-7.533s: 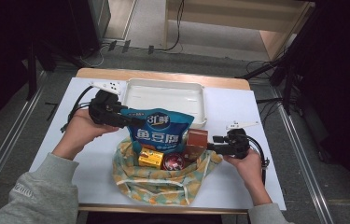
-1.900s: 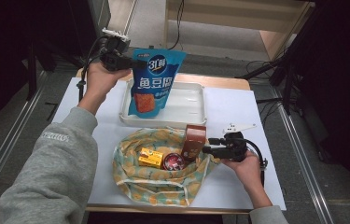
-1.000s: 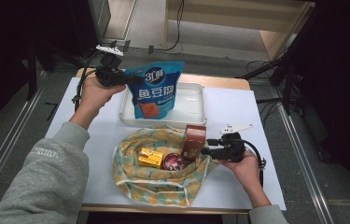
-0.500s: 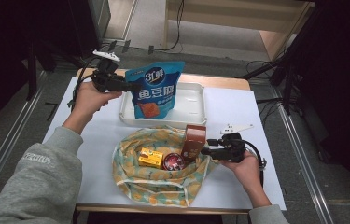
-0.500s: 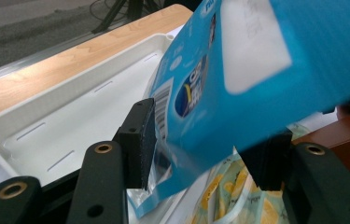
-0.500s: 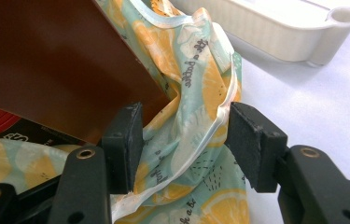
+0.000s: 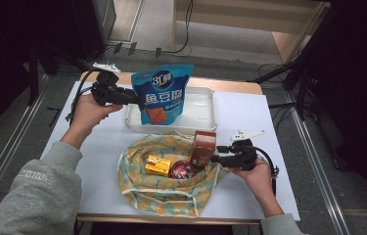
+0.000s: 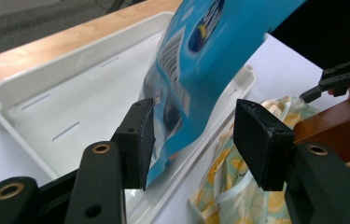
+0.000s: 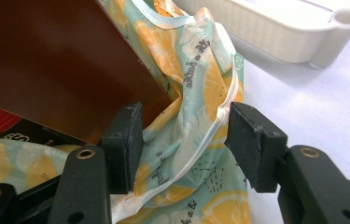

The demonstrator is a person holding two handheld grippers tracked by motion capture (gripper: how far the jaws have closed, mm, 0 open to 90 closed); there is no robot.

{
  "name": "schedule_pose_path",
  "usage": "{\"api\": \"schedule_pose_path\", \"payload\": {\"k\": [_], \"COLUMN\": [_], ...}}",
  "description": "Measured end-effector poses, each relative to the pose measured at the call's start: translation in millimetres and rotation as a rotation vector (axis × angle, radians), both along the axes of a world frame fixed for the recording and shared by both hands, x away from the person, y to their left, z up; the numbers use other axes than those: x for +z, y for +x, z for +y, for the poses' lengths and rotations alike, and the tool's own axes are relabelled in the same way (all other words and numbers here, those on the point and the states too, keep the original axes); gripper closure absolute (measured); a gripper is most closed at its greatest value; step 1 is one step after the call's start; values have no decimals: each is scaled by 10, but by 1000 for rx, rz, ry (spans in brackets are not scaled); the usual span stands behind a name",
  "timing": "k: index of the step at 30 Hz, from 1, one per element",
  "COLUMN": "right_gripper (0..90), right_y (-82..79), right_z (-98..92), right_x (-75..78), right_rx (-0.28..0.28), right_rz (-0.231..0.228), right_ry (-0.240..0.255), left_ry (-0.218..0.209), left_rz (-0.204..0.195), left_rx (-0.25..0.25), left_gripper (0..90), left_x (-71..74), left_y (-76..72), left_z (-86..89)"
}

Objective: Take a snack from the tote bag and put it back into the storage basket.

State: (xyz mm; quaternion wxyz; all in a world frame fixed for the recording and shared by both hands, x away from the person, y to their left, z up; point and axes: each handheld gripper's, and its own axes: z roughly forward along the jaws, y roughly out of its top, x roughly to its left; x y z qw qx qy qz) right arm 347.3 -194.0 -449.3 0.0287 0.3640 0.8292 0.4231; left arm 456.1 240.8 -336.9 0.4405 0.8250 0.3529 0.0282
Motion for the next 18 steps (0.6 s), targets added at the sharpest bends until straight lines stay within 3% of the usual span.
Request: {"api": "schedule_pose_path", "payload": {"k": [3, 13, 18], "right_gripper": [465, 464, 464], "right_y": [0, -12, -4], "right_z": [11, 25, 26], "right_x": [0, 2, -2], "right_rx": [7, 18, 20], "right_rz": [-5, -11, -10], "right_ry": [0, -10, -12], "left_ry": [8, 21, 47], "left_rz": [20, 25, 24], "left_rx": [5, 15, 39], "left_gripper": [488, 502, 583], "left_x": [-69, -245, -327], "left_y": [-8, -49, -31], "left_z": [9, 5, -9]}}
